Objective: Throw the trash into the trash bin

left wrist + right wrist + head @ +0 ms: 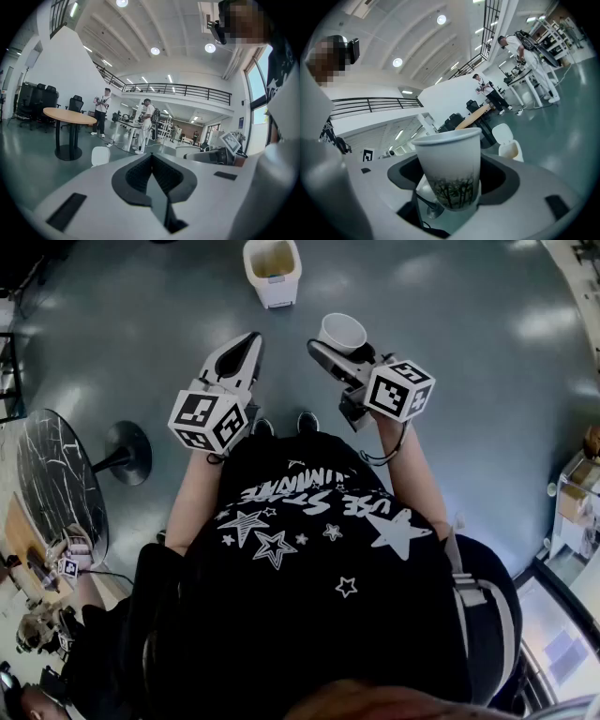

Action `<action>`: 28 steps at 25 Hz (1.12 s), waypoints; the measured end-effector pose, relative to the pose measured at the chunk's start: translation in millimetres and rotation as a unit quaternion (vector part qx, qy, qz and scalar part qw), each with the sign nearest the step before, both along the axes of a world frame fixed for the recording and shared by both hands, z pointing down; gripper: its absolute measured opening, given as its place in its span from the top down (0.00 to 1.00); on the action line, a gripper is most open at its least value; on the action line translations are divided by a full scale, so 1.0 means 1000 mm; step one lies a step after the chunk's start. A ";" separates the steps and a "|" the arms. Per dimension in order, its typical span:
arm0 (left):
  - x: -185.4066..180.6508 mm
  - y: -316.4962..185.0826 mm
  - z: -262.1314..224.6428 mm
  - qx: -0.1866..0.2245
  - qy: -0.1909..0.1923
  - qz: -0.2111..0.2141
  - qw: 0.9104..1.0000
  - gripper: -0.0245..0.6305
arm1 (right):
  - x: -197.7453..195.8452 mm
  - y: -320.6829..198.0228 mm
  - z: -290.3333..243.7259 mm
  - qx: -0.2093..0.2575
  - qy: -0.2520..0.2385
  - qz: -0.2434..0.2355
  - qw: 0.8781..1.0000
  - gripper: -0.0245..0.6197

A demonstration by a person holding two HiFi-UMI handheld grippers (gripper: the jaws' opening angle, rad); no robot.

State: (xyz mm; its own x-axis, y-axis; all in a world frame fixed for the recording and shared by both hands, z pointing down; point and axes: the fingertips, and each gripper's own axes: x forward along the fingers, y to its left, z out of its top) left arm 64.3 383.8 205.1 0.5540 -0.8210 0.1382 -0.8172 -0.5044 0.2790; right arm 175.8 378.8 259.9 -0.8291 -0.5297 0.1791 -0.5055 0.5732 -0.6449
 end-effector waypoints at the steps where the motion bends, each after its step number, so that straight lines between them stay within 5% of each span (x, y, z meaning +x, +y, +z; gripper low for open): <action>1: 0.000 0.001 0.000 0.003 0.001 -0.003 1.000 0.95 | 0.002 0.000 0.003 0.000 0.002 -0.003 1.000 0.43; 12: -0.021 -0.022 0.000 0.012 0.005 -0.041 0.999 0.95 | 0.000 -0.036 0.010 0.004 0.012 -0.023 1.000 0.43; 28: -0.116 -0.161 0.009 0.013 0.032 0.010 0.999 0.95 | -0.079 -0.165 0.015 -0.008 0.045 0.059 0.997 0.43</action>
State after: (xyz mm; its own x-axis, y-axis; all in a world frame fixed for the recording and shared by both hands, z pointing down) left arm -51.9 222.8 213.9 0.5779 -0.8122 0.0804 -0.7876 -0.5291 0.3159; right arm 96.8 214.0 274.5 -0.7419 -0.6184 0.2592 -0.6246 0.4967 -0.6026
